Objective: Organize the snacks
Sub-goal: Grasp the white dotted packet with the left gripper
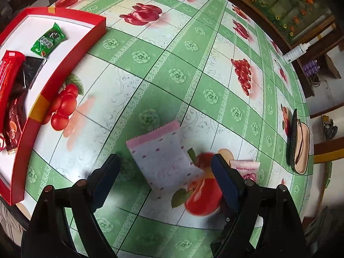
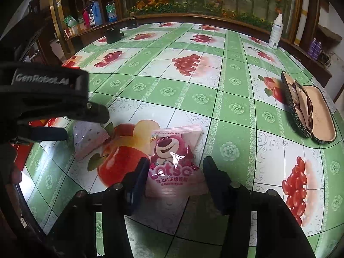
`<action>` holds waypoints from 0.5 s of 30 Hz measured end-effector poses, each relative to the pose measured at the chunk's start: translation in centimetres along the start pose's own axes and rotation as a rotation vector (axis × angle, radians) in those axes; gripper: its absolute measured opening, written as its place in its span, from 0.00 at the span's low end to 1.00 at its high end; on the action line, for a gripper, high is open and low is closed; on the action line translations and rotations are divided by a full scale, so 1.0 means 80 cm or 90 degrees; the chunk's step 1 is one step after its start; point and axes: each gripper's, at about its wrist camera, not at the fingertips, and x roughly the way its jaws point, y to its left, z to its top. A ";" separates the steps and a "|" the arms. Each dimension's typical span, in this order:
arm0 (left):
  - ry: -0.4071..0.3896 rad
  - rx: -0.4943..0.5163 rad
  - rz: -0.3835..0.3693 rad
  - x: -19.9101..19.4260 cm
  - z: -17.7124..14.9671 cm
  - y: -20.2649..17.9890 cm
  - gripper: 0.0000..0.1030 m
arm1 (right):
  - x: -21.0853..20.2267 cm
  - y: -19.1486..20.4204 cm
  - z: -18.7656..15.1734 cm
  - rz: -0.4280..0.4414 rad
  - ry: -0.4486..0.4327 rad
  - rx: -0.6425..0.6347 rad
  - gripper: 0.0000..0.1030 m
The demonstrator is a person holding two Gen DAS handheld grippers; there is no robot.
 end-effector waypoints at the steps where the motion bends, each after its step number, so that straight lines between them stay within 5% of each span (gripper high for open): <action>1: -0.004 0.011 0.005 0.001 -0.001 -0.003 0.84 | 0.000 0.001 0.000 -0.001 0.000 -0.002 0.51; 8: -0.031 0.164 0.016 0.007 -0.006 -0.024 0.83 | 0.000 0.002 0.000 -0.003 0.000 0.005 0.51; 15: -0.057 0.345 0.015 0.003 -0.007 -0.017 0.50 | -0.001 0.004 -0.001 -0.008 -0.002 0.011 0.50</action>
